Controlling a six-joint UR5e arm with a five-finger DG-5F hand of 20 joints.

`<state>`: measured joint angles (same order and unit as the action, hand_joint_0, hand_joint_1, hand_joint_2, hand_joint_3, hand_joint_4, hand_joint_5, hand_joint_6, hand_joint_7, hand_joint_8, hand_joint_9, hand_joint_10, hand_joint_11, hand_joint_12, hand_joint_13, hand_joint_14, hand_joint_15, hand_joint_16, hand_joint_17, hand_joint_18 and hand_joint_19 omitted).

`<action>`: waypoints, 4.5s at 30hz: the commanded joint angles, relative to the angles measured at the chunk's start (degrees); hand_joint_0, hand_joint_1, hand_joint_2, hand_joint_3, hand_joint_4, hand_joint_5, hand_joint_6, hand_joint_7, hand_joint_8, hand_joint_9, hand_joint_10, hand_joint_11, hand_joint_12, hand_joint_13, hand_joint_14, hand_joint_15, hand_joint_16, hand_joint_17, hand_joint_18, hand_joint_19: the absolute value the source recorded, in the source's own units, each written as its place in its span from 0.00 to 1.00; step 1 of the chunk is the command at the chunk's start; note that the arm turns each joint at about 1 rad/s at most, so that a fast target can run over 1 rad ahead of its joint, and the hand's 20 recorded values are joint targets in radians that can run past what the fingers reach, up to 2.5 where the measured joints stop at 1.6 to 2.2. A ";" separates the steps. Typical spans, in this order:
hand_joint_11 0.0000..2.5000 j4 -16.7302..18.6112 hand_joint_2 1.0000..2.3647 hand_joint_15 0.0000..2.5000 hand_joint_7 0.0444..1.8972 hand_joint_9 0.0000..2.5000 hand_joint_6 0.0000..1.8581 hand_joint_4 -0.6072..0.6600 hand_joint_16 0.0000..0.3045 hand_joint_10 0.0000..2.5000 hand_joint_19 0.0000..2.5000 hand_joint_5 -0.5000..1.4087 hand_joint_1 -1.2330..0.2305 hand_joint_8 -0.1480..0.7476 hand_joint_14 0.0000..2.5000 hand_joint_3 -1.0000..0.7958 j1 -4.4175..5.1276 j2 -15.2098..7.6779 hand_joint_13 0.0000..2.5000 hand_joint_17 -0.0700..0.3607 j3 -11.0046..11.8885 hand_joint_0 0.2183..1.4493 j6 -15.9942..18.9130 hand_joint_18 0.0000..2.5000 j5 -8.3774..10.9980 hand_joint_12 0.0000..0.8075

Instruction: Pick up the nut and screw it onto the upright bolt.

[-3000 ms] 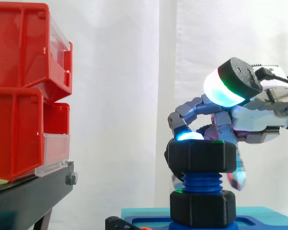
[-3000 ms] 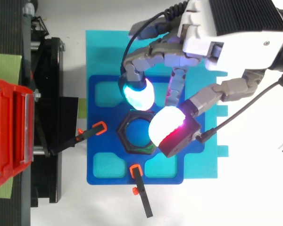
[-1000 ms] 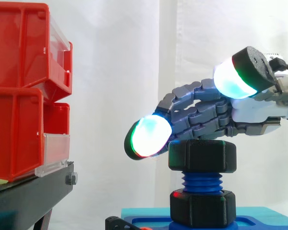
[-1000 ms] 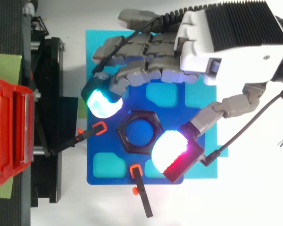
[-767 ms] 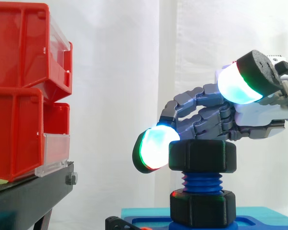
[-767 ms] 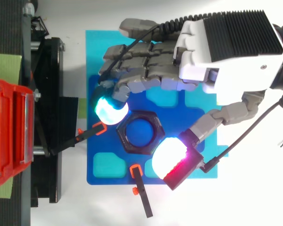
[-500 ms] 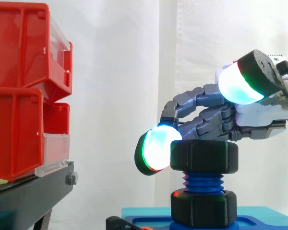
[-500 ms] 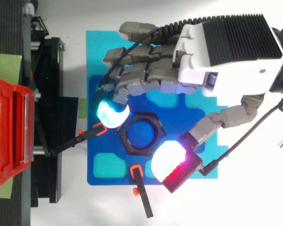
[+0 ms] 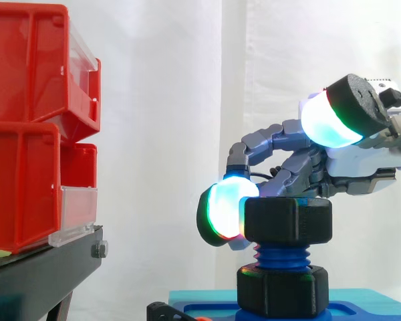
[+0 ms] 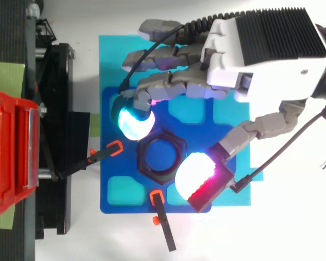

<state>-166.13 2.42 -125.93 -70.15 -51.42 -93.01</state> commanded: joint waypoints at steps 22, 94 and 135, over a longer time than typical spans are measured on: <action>0.00 -0.34 0.00 0.00 0.65 0.56 0.27 0.53 0.11 0.00 0.02 0.31 0.57 0.34 0.00 0.28 -2.86 0.07 0.30 0.33 0.01 0.21 -1.23 0.20 -2.00 0.33; 0.00 1.42 0.00 0.00 0.59 0.41 0.27 0.64 0.15 0.00 0.02 0.26 0.53 0.49 0.00 0.28 0.13 -0.02 0.21 0.40 0.10 0.19 0.18 0.08 -1.92 0.45; 0.00 -6.49 0.00 0.00 0.31 0.23 0.27 0.55 0.20 0.00 0.05 0.14 0.53 0.46 0.00 0.28 -2.25 0.07 0.15 0.48 5.28 0.15 -0.79 0.06 -4.82 0.51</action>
<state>-170.09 0.19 -125.81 -66.70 -52.21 -97.65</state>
